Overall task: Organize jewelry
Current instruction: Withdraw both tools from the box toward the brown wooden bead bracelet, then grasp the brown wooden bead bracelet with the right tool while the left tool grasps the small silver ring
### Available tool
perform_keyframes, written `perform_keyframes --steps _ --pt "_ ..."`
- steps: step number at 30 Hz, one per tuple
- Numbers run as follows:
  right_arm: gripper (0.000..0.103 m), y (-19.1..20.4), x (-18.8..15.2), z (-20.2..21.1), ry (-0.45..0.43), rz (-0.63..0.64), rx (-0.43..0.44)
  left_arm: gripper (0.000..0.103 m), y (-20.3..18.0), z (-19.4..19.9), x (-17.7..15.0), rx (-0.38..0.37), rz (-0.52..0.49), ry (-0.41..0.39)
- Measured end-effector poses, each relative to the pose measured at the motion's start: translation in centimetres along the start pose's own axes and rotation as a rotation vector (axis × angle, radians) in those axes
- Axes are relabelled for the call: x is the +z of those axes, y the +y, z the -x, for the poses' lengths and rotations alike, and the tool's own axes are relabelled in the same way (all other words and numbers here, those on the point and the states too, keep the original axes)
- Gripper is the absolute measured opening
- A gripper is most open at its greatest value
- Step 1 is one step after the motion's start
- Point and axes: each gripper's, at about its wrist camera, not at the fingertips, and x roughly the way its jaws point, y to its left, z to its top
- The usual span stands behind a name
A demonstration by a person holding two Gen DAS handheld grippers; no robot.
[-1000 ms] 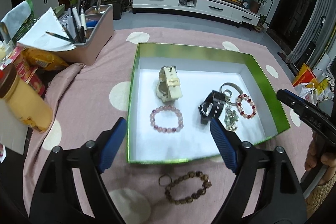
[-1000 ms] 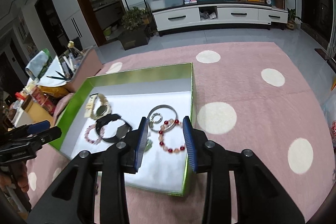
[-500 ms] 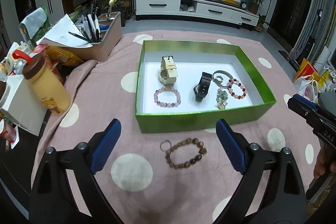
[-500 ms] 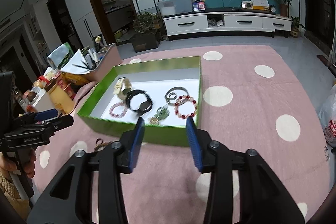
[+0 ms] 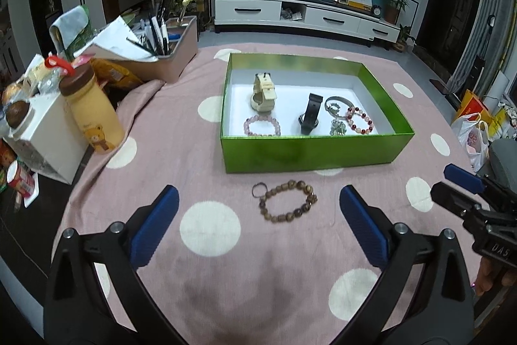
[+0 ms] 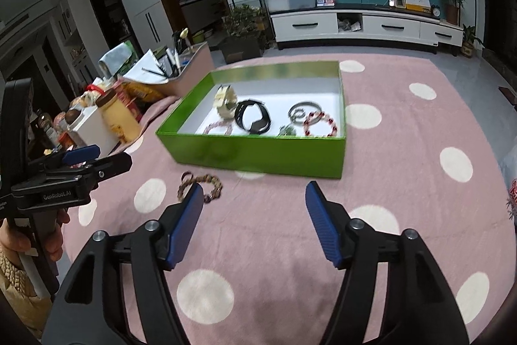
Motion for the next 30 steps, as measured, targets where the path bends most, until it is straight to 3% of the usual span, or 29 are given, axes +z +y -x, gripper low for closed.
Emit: perform_keyframes --steps 5,9,17,20,23,25,30 --pt "0.067 1.0 -0.9 -0.6 0.031 0.007 0.007 0.101 1.0 0.0 -1.0 -0.048 0.053 0.018" --pt "0.067 1.7 -1.2 -1.0 0.046 0.023 0.018 0.101 2.5 0.7 -1.5 -0.135 0.123 -0.016" --pt "0.067 3.3 -1.7 -2.8 0.089 0.063 0.044 0.101 4.7 0.8 -1.2 -0.225 0.198 -0.077" --pt "0.067 3.6 -1.8 -4.1 0.120 0.081 0.048 0.101 4.0 0.6 -1.5 -0.157 0.095 -0.121" --pt "0.067 3.9 -1.9 -5.3 0.142 0.095 0.053 0.101 3.2 -1.2 -1.8 -0.130 -0.027 -0.014" --pt "0.067 4.0 -1.9 -6.1 0.152 0.100 0.055 0.101 3.7 -2.4 -1.9 -0.107 -0.012 0.055" --pt "0.064 4.1 -1.9 -7.9 0.170 0.097 0.056 0.101 5.3 -4.5 -2.3 -0.028 0.069 0.091"
